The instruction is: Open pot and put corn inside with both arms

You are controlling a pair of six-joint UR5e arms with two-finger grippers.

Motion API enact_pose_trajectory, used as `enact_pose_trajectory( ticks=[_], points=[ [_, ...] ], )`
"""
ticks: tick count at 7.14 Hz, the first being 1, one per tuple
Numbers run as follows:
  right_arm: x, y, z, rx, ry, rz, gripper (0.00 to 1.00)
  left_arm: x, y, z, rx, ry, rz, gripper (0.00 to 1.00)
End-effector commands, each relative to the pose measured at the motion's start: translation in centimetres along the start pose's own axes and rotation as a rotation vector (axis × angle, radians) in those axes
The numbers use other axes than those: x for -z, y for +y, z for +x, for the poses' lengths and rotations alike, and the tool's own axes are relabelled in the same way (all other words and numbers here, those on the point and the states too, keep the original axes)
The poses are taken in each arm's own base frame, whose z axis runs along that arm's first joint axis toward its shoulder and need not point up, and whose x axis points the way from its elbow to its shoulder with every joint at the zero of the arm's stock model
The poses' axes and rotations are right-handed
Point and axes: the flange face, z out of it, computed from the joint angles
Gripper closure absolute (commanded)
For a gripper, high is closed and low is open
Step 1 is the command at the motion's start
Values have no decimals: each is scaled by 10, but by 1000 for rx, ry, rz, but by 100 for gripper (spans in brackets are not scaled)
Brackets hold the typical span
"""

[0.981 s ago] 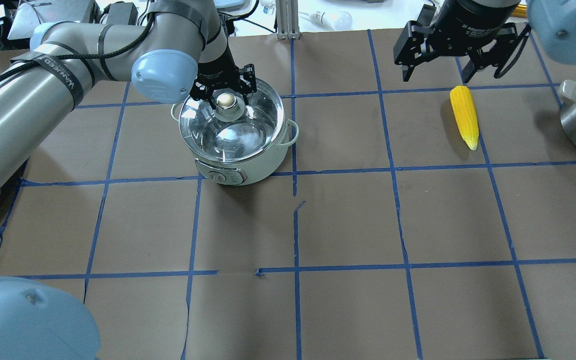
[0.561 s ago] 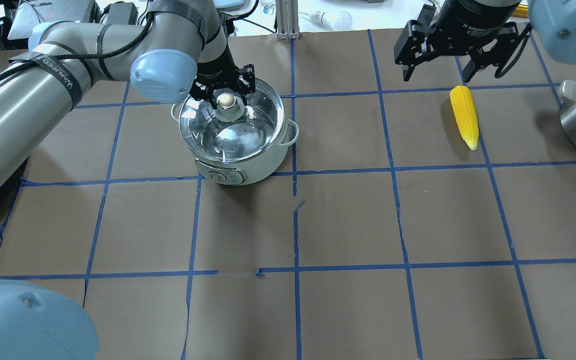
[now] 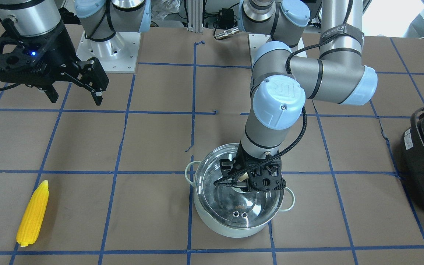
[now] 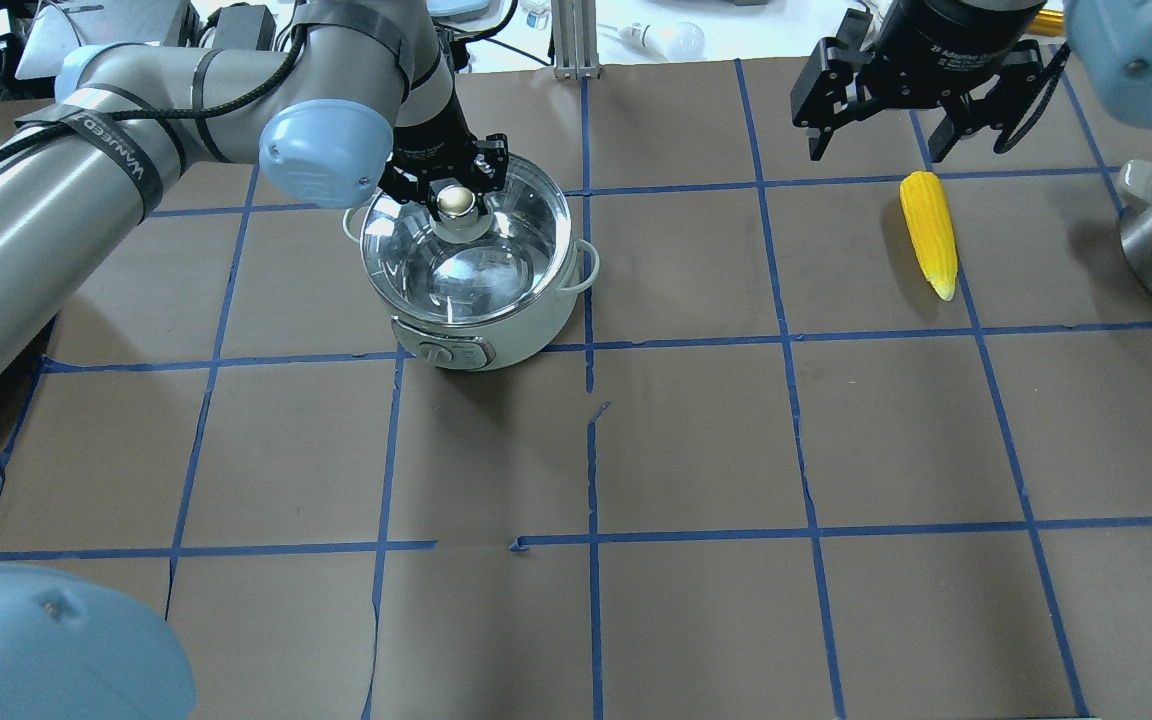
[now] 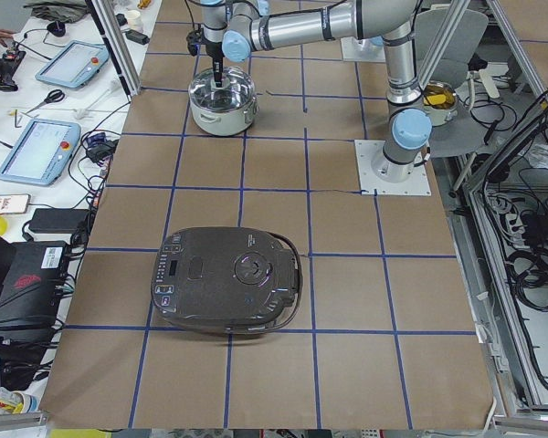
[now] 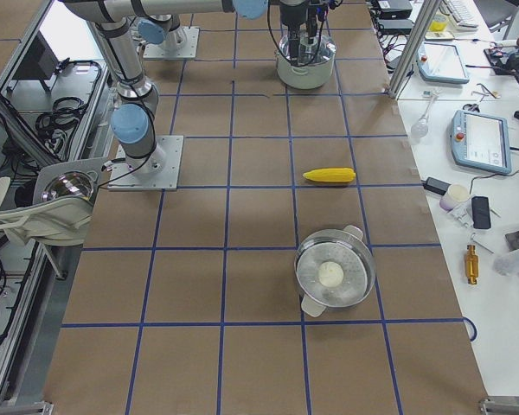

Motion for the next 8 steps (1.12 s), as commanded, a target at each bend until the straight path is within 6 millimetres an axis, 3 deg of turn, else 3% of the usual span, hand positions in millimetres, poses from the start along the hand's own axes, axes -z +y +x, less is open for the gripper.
enact_pose_trajectory(
  ticks=[1, 3, 5, 6, 7, 8],
  points=[
    [0, 0, 0, 2, 0, 0, 0, 10, 3, -4, -1, -33, 2, 74],
    [0, 0, 0, 2, 1, 0, 0, 27, 7, -6, 0, -37, -7, 76],
    [-2, 1, 1, 2, 5, -5, 0, 64, 11, -12, 8, -36, -2, 76],
    [-1, 0, 0, 2, 3, -2, 0, 77, 9, -33, 35, -45, -21, 77],
    [0, 0, 0, 2, 3, -3, 0, 82, 1, -73, 31, -46, -36, 77],
    [0, 0, 0, 2, 3, -3, 0, 82, -2, -102, -3, -49, -55, 78]
  ],
)
